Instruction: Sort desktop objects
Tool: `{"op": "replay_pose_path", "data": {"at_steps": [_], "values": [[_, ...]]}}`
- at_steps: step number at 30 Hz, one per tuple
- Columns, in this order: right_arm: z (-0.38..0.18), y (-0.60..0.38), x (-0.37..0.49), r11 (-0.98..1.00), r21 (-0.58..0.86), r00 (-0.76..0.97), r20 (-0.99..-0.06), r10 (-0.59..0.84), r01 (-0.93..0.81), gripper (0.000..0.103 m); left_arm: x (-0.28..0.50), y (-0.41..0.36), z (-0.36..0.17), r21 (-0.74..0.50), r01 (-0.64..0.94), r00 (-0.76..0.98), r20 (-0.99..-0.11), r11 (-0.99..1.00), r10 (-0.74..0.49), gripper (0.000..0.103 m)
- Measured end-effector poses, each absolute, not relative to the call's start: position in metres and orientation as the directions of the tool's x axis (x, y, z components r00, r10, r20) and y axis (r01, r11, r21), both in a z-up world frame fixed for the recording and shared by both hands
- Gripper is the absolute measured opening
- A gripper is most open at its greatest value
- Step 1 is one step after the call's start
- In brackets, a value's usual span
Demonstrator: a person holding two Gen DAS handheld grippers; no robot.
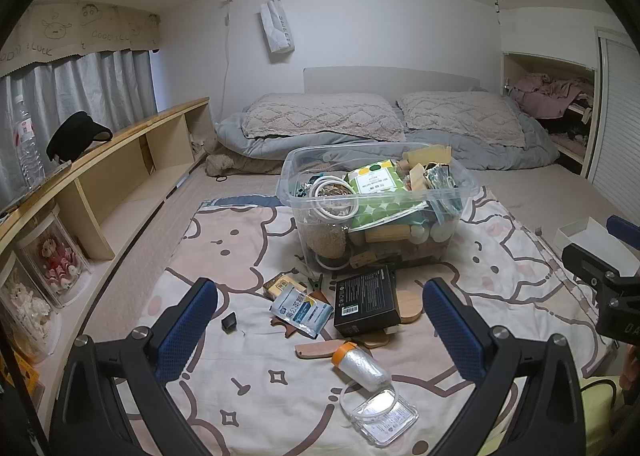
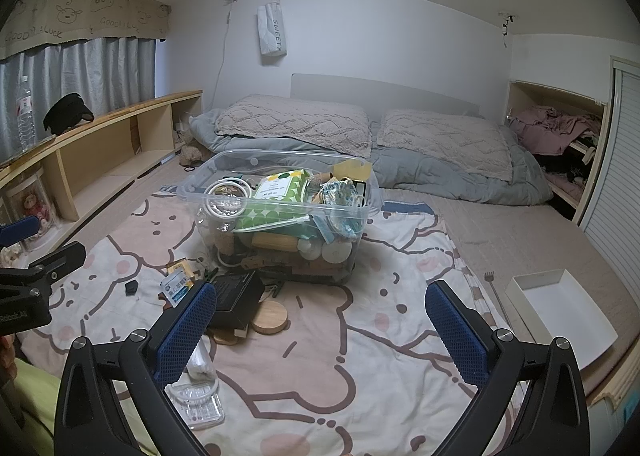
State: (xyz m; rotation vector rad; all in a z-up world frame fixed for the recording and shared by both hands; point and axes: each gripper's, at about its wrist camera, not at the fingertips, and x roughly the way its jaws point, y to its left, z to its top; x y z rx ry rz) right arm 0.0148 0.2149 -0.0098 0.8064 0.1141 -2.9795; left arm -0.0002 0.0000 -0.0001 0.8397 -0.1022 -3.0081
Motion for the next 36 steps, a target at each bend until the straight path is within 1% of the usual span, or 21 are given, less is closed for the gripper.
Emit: {"op": "replay_pose_path", "data": {"at_steps": [13, 21, 25, 29, 32, 36], "values": [[-0.011, 0.215, 0.014, -0.996, -0.054, -0.860, -0.508, -0.033, 0.071, 0.103, 0.000, 0.000, 0.000, 0.067, -0.002, -0.855, -0.518, -0.998, -0.033, 0.103], [-0.012, 0.219, 0.014, -0.996, -0.043, -0.856, -0.515, -0.042, 0.074, 0.103, 0.004, 0.000, 0.002, 0.051, -0.018, -0.863, -0.506, -0.999, -0.010, 0.103], [-0.012, 0.223, 0.013, -0.997, -0.019, -0.859, -0.509, -0.050, 0.069, 0.103, 0.002, -0.004, 0.009, 0.020, -0.021, -0.872, -0.490, -1.000, 0.008, 0.103], [-0.009, 0.231, 0.013, -0.997, 0.030, -0.862, -0.501, -0.074, 0.067, 0.103, 0.004, -0.011, 0.013, 0.022, -0.006, -0.885, -0.466, -1.000, -0.005, 0.103], [-0.004, 0.240, 0.014, -0.995, 0.064, -0.874, -0.477, -0.095, 0.073, 0.103, 0.003, -0.019, 0.016, 0.023, 0.012, -0.894, -0.447, -1.000, -0.021, 0.103], [-0.004, 0.251, 0.012, -0.994, 0.075, -0.885, -0.454, -0.100, 0.074, 0.103, 0.002, -0.030, 0.022, 0.013, 0.014, -0.908, -0.420, -1.000, -0.018, 0.103]]}}
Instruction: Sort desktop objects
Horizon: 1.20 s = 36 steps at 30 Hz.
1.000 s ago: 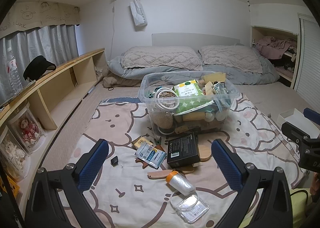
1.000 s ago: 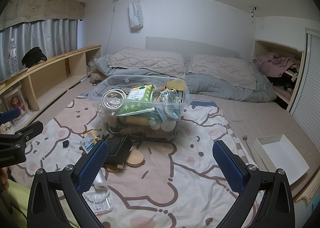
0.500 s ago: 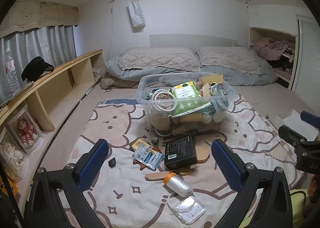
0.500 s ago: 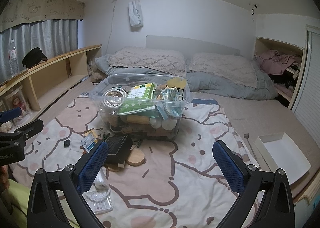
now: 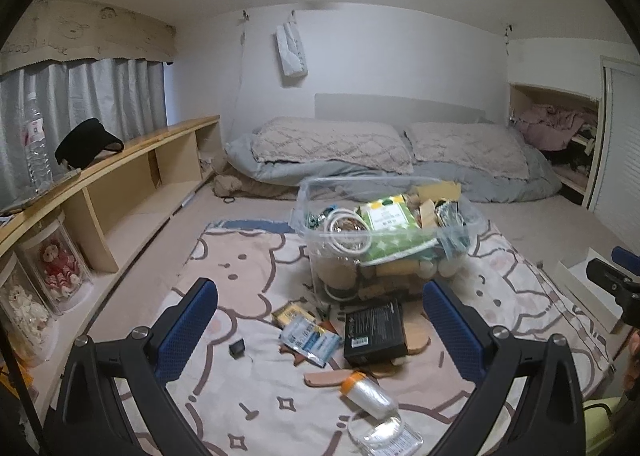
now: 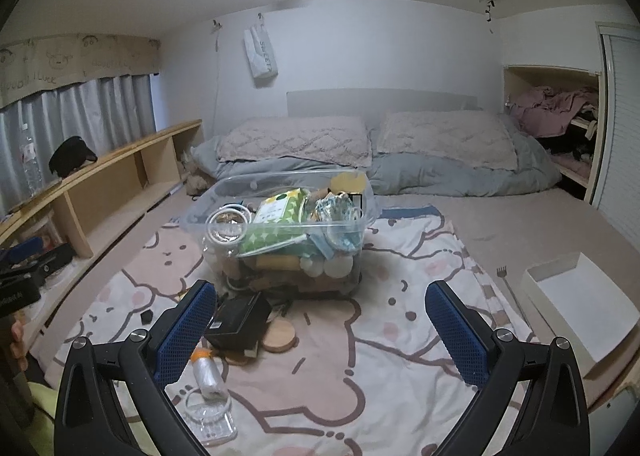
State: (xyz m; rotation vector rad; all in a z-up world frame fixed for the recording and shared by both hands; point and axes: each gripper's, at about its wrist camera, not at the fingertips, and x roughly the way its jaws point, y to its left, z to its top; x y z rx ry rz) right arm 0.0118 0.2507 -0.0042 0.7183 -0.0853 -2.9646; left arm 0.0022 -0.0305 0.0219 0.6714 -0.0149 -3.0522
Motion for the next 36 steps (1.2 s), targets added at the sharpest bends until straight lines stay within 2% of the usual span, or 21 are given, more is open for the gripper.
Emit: {"op": "replay_pose_path", "data": {"at_steps": [6, 14, 20, 28, 36], "values": [[-0.005, 0.264, 0.003, -0.996, 0.054, -0.905, -0.416, -0.086, 0.070, 0.103, 0.004, -0.044, 0.032, 0.029, -0.006, -0.943, -0.334, -1.000, -0.004, 0.103], [-0.020, 0.292, -0.024, -0.991, 0.113, -0.894, -0.434, -0.117, 0.074, 0.103, -0.017, -0.072, 0.022, -0.010, -0.056, -0.939, -0.339, -0.998, 0.057, 0.103], [-0.037, 0.294, -0.041, -0.995, 0.066, -0.899, -0.427, -0.098, 0.077, 0.103, -0.033, -0.087, -0.008, 0.117, 0.002, -0.954, -0.297, -0.993, -0.037, 0.103], [-0.075, 0.287, -0.068, -0.992, 0.006, -0.881, -0.458, -0.118, 0.129, 0.103, -0.061, -0.112, -0.051, 0.091, -0.015, -0.917, -0.398, -0.996, -0.022, 0.103], [-0.118, 0.277, -0.096, -0.984, 0.026, -0.816, -0.555, -0.160, 0.175, 0.103, -0.077, -0.136, -0.090, 0.057, 0.024, -0.878, -0.475, -0.998, -0.049, 0.103]]}}
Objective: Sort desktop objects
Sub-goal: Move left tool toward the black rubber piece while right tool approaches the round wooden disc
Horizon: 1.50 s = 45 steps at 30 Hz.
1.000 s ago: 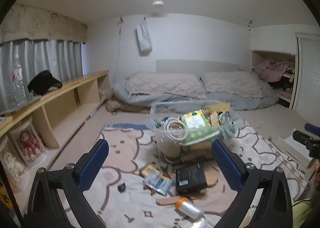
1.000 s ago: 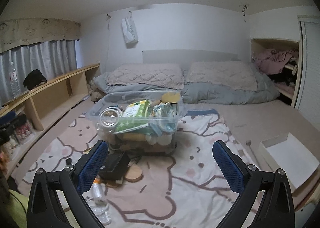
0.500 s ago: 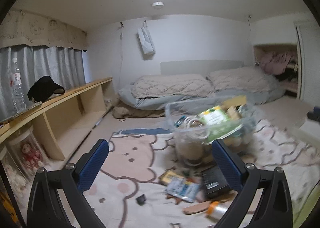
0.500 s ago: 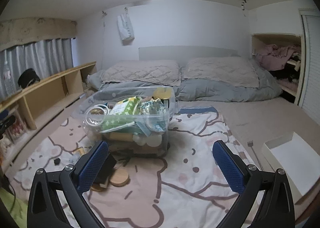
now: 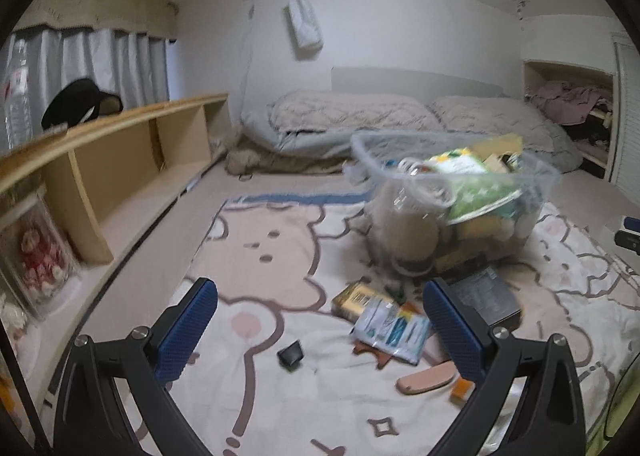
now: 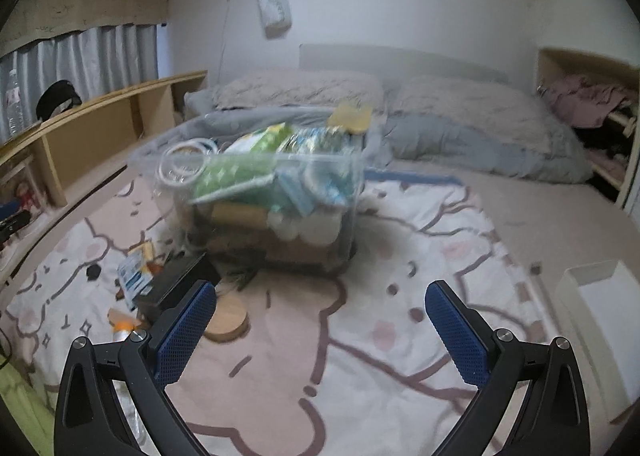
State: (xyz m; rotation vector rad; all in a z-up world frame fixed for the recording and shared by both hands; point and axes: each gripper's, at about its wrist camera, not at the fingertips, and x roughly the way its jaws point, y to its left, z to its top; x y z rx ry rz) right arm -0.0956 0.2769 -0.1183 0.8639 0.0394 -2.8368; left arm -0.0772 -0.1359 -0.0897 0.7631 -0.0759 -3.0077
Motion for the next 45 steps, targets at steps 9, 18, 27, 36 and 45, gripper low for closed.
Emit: {"op": "replay_pose_path", "data": {"at_steps": [9, 18, 27, 36, 45], "values": [[-0.156, 0.241, -0.111, -0.954, -0.061, -0.713, -0.679, -0.176, 0.294, 0.103, -0.094, -0.166, -0.131, 0.011, 0.107, -0.813, -0.574, -0.994, -0.094, 0.103], [-0.206, 0.206, -0.121, -0.899, -0.094, -0.562, -0.806, -0.183, 0.428, 0.103, -0.106, -0.178, -0.170, 0.003, 0.133, -0.732, -0.674, -0.991, -0.101, 0.103], [-0.247, 0.182, -0.148, -0.895, -0.067, -0.435, -0.888, -0.149, 0.442, 0.103, -0.113, -0.178, -0.194, 0.037, 0.126, -0.672, -0.732, -0.991, -0.113, 0.103], [-0.264, 0.175, -0.169, -0.911, -0.036, -0.423, -0.893, -0.155, 0.410, 0.103, -0.123, -0.176, -0.217, 0.074, 0.114, -0.618, -0.776, -0.991, -0.129, 0.103], [-0.269, 0.176, -0.171, -0.914, -0.034, -0.397, -0.907, -0.142, 0.405, 0.103, -0.129, -0.172, -0.233, 0.098, 0.101, -0.568, -0.811, -0.990, -0.138, 0.103]]}}
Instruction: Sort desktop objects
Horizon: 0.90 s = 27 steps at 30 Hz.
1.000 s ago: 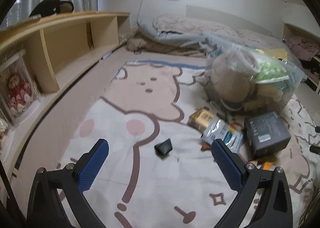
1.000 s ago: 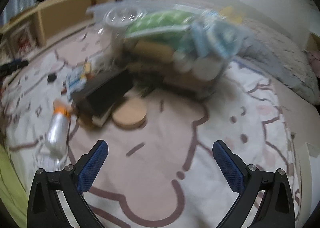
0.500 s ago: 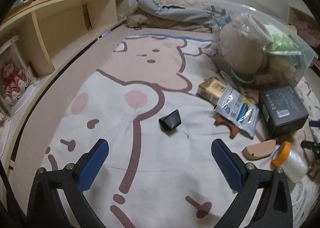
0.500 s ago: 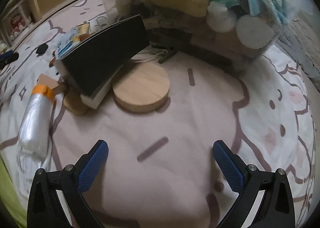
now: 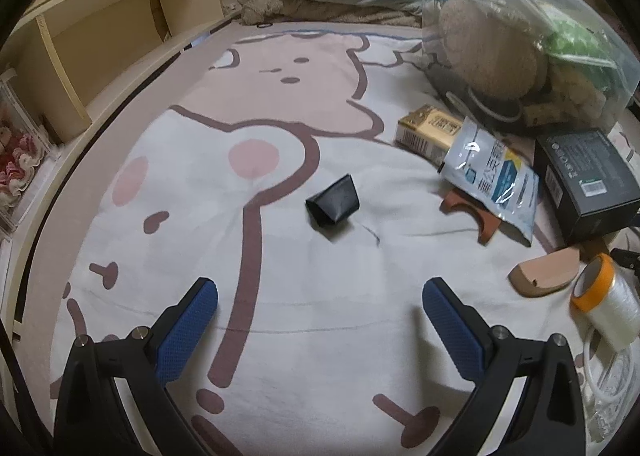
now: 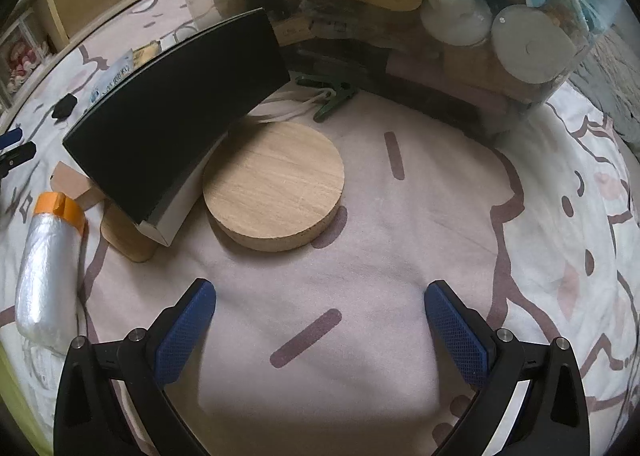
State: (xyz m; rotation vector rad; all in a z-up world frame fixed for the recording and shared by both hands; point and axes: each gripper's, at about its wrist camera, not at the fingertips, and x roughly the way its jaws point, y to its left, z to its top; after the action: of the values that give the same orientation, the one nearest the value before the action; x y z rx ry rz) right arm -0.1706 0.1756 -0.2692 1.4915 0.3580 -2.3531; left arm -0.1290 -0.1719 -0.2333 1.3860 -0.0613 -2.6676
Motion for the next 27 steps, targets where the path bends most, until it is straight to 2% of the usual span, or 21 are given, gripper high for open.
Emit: {"op": "replay_pose_path", "data": {"at_steps": [9, 21, 27], "values": [[-0.272, 0.179, -0.177, -0.928, -0.010, -0.368, -0.920, -0.138, 0.373, 0.103, -0.133, -0.169, -0.247, 0.120, 0.091, -0.526, -0.837, -0.989, -0.150, 0.103], [-0.266, 0.167, -0.192, -0.935, -0.022, -0.427, -0.893, -0.141, 0.355, 0.103, -0.132, -0.168, -0.254, 0.123, 0.089, -0.513, -0.845, -0.988, -0.152, 0.103], [-0.260, 0.181, -0.205, -0.965, 0.056, -0.463, -0.869, -0.173, 0.255, 0.103, -0.131, -0.167, -0.255, 0.121, 0.090, -0.515, -0.844, -0.989, -0.150, 0.103]]}}
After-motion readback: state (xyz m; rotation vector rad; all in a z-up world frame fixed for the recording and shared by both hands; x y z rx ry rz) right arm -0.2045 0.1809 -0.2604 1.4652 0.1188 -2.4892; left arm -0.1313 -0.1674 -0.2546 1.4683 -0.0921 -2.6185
